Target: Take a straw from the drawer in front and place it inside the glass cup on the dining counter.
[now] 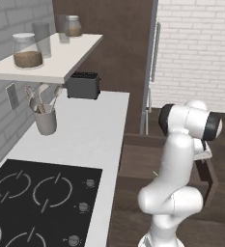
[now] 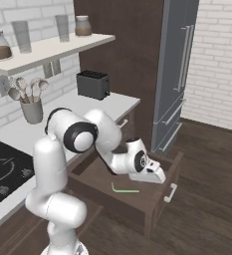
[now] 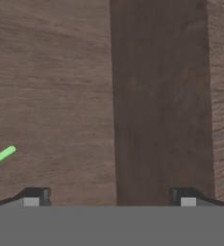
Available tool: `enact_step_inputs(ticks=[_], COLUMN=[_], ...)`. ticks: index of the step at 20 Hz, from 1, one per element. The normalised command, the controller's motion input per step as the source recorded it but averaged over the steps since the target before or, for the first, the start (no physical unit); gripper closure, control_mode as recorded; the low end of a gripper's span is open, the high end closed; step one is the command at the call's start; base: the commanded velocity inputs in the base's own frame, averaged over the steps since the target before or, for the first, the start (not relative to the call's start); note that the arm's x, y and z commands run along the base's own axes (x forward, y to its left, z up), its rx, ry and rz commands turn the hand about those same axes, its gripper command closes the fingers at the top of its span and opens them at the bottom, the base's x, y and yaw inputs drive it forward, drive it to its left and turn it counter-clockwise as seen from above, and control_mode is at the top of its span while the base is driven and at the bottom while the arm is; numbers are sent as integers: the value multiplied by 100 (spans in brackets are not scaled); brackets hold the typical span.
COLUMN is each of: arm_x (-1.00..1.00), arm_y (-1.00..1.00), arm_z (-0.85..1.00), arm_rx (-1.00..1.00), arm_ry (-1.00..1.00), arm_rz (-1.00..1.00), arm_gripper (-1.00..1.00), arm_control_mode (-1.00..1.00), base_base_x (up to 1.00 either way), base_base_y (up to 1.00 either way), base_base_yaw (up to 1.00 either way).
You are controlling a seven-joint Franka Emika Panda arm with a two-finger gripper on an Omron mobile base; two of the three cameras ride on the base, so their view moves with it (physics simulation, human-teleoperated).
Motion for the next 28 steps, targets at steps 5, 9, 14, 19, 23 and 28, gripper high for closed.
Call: enact_step_inputs(ticks=[5, 9, 14, 19, 23, 28], arm_x=[-17, -1, 9, 8, 15, 25], arm_y=[70, 100, 86, 56, 23, 8], arm_z=[51, 24, 0, -2, -10, -25], arm_rx=[15, 9, 1, 0, 4, 5], arm_ry=[-1, 0, 0, 0, 1, 4], arm_rz=[16, 16, 14, 14, 11, 9], arm_gripper=[-100, -100, -100, -100, -100, -100], arm_control_mode=[-100, -100, -100, -100, -100, -100], base_base_x=[0, 0, 0, 0, 0, 0], base_base_y=[0, 0, 0, 0, 0, 0], base_base_yaw=[0, 0, 0, 0, 0, 0])
